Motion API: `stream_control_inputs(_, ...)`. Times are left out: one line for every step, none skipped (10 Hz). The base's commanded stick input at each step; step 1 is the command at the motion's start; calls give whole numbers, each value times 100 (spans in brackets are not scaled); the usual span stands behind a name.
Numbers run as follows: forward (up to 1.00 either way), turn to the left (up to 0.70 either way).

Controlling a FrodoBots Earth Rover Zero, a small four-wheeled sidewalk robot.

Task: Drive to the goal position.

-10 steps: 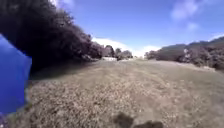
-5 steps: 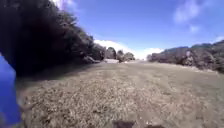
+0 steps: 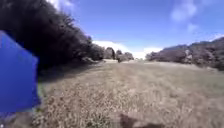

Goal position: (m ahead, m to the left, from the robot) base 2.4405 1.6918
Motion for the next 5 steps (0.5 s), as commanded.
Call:
stream_control_inputs(70,0)
stream_control_inputs(70,0)
stream_control_inputs(70,0)
stream_control_inputs(70,0)
stream_control_inputs(70,0)
